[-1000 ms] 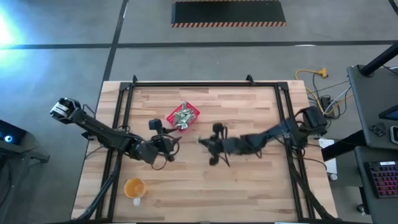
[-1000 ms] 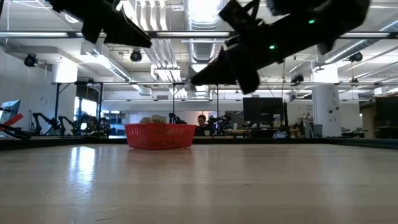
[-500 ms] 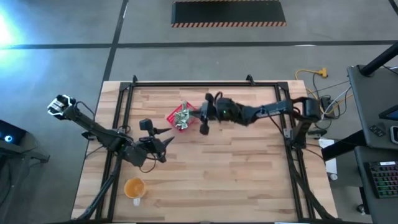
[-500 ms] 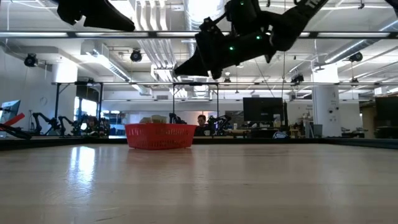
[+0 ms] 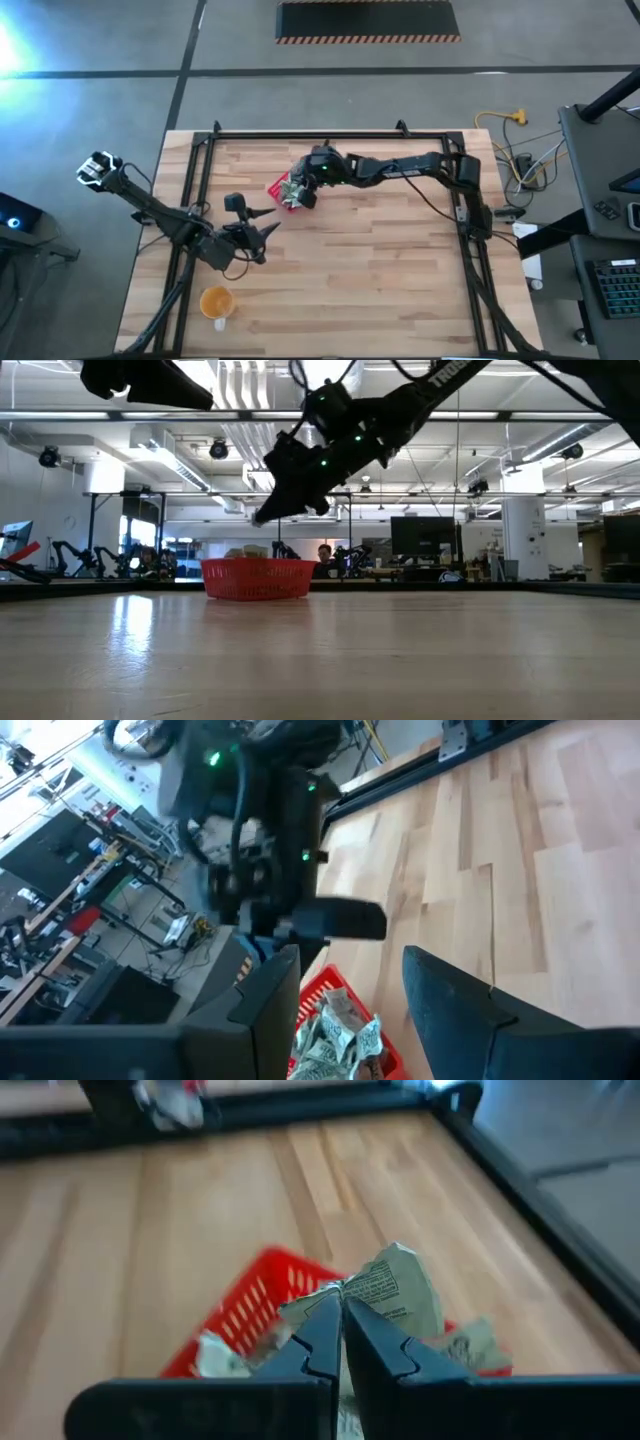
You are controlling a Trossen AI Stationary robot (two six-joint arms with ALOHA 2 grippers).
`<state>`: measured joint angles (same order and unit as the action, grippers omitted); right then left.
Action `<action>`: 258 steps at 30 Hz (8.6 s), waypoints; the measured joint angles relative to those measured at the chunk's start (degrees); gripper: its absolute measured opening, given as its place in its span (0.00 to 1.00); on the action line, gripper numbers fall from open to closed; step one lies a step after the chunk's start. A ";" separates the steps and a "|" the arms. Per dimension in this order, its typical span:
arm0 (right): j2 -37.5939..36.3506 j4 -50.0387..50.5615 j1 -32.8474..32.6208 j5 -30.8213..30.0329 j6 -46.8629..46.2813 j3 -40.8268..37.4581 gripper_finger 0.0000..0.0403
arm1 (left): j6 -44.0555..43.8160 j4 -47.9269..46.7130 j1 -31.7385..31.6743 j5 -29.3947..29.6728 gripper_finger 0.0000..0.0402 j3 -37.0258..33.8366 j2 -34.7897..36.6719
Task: Pick and place Stevia / Truvia into bins
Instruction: Put the white stevia packet into the red bin, then return to Home Position
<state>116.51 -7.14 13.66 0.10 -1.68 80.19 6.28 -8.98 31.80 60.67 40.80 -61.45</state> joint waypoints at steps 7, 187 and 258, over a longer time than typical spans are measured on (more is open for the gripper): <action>3.35 9.89 0.74 0.15 -2.25 7.19 0.02 | -0.02 -0.58 1.22 -0.01 0.40 -0.09 0.00; -114.56 5.56 -10.26 -7.54 3.71 -79.66 0.24 | 9.26 11.71 -27.94 -49.76 0.40 -40.41 59.61; -114.47 5.54 -10.24 -7.58 4.27 -79.63 0.21 | 9.16 11.57 -27.94 -48.33 0.40 -40.52 59.06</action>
<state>2.04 -1.61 3.42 -7.49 2.59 0.56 15.44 2.59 3.86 12.34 0.27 -2.39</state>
